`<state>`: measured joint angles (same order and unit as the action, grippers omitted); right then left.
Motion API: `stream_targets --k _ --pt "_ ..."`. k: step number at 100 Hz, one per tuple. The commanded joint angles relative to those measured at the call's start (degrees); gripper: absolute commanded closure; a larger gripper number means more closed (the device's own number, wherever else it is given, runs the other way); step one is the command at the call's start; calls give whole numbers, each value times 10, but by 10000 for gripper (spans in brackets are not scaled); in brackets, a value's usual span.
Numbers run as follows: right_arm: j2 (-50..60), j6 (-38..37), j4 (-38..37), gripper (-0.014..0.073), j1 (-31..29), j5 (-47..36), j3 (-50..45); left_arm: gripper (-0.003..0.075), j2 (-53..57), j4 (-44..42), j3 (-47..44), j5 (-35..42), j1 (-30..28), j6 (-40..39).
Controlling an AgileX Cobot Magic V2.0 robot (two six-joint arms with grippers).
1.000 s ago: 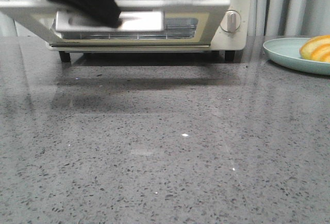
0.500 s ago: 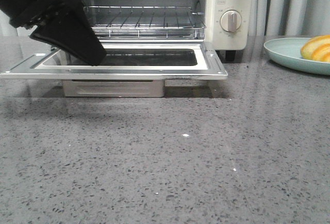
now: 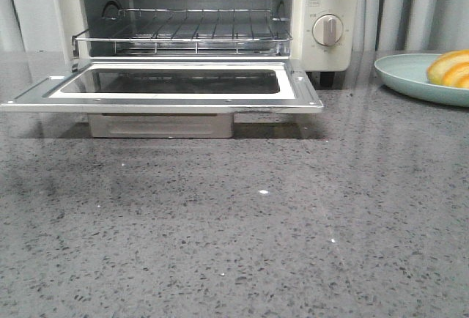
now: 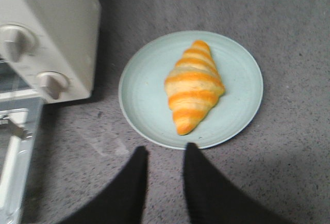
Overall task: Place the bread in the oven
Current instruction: 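Grasp the striped croissant on the blue plate with the right gripper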
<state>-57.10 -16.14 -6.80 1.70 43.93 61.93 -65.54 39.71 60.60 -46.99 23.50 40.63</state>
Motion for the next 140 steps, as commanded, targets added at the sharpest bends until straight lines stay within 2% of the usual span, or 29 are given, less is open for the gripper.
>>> stream_targets --k 1,7,35,52,61,70,77,83,92,113,128,140 --pt "-56 5 -21 248 -11 -7 58 742 59 26 13 0 -1 -6" --pt "-101 5 -22 209 -16 -5 82 742 88 26 11 -5 -1 -6" --pt "-284 5 -32 213 -21 -4 157 742 175 26 9 -10 -1 -23" --pt "-363 3 -55 213 -21 10 175 742 207 25 9 -10 -1 -23" --pt "-396 -31 -87 213 -21 31 179 742 219 24 9 -10 -1 -23" --pt "-419 -33 -82 214 -24 37 179 742 225 23 9 -10 -1 -23" --pt "-431 -33 -78 265 -24 37 179 742 226 19 9 -10 -1 -23" --pt "-437 -33 -78 399 -25 35 179 742 226 13 9 -9 -1 -23" --pt "-438 -33 -78 672 -25 27 179 742 226 11 9 -4 -1 -23" --pt "-391 -31 -86 662 -27 8 180 742 228 11 9 -4 -1 -23" --pt "-280 9 -87 661 -15 6 180 742 240 11 9 -5 -1 -23" --pt "-180 53 -76 661 28 26 180 742 246 11 9 -1 -1 -23"
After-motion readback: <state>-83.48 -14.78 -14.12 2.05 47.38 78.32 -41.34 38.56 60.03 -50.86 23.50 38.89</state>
